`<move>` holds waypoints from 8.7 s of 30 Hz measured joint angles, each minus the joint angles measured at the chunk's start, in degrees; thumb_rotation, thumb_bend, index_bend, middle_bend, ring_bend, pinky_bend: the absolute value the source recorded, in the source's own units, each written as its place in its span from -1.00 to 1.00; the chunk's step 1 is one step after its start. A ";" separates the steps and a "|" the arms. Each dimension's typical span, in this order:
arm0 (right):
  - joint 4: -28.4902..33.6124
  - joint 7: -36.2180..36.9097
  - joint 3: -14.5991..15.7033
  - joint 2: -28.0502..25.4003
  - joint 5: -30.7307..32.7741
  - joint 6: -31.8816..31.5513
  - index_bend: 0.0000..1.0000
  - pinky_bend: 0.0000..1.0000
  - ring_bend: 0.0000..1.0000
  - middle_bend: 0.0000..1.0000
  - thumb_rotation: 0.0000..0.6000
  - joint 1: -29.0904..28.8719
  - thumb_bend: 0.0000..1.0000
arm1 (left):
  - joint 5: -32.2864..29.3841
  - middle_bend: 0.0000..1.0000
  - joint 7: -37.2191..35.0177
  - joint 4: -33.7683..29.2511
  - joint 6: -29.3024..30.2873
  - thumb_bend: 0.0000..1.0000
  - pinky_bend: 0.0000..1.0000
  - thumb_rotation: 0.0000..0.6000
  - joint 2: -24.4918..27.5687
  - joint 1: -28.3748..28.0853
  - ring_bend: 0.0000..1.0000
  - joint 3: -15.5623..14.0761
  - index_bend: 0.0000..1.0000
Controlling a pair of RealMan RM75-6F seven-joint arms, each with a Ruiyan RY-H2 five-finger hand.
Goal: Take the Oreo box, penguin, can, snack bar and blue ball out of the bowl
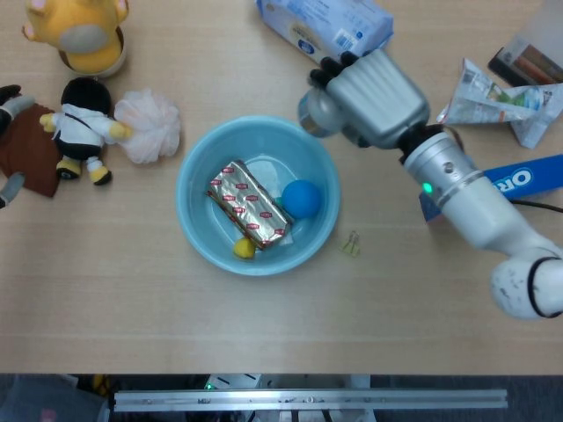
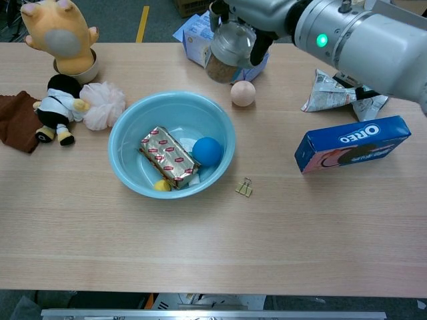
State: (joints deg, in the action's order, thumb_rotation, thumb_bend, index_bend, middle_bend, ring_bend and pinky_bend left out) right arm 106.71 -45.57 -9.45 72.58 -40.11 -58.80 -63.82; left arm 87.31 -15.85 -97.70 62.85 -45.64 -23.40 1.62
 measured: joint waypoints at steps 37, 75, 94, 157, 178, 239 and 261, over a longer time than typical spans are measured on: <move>-19.00 5.89 12.87 7.28 -2.34 12.46 -0.57 0.12 -0.35 -0.22 1.00 8.15 -0.40 | 2.77 -0.88 1.60 -1.21 -0.12 -0.26 -0.56 1.00 0.24 -0.18 -0.97 -1.03 -0.82; 6.82 17.31 10.50 -22.59 -11.94 0.01 -1.00 -0.06 -0.60 -0.51 1.00 17.50 -0.41 | 14.85 -0.72 1.16 -1.80 -2.65 -0.26 -0.54 1.00 -3.62 -8.87 -0.82 -1.10 -0.71; 6.67 24.22 8.71 -26.05 -19.69 -1.25 -1.00 -0.06 -0.59 -0.48 1.00 25.10 -0.41 | 11.44 -0.69 14.65 -5.43 -16.19 -0.26 -0.49 1.00 -12.03 -18.48 -0.72 0.86 -0.67; 0.88 27.25 6.22 -23.98 -20.51 5.52 -1.00 -0.06 -0.59 -0.47 1.00 29.84 -0.41 | -19.07 -0.75 47.86 10.80 -29.54 -0.26 -0.49 1.00 -36.56 -32.74 -0.72 -2.34 -0.71; 0.26 28.53 5.86 -24.19 -21.14 5.93 -1.00 -0.06 -0.59 -0.47 1.00 30.88 -0.41 | -23.62 -0.82 49.47 9.65 -27.24 -0.26 -0.49 1.00 -37.40 -34.04 -0.74 -5.30 -0.84; -0.82 30.63 4.75 -24.28 -20.92 6.02 -1.00 -0.06 -0.58 -0.45 1.00 32.46 -0.41 | -17.31 -0.18 38.04 10.24 -25.58 -0.26 0.12 1.00 -37.40 -32.96 -0.11 -3.76 -0.15; -1.75 32.61 4.68 -24.34 -21.82 6.47 -1.00 -0.06 -0.58 -0.45 1.00 33.25 -0.41 | -20.39 -0.24 38.60 7.41 -26.37 -0.23 0.25 1.00 -35.22 -32.99 -0.18 -3.85 -0.29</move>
State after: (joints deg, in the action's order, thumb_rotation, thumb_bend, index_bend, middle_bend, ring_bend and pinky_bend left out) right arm 104.96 -12.97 -4.77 48.24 -61.93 -52.33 -30.57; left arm 66.91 22.76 -90.29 36.49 -80.86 -56.39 -2.23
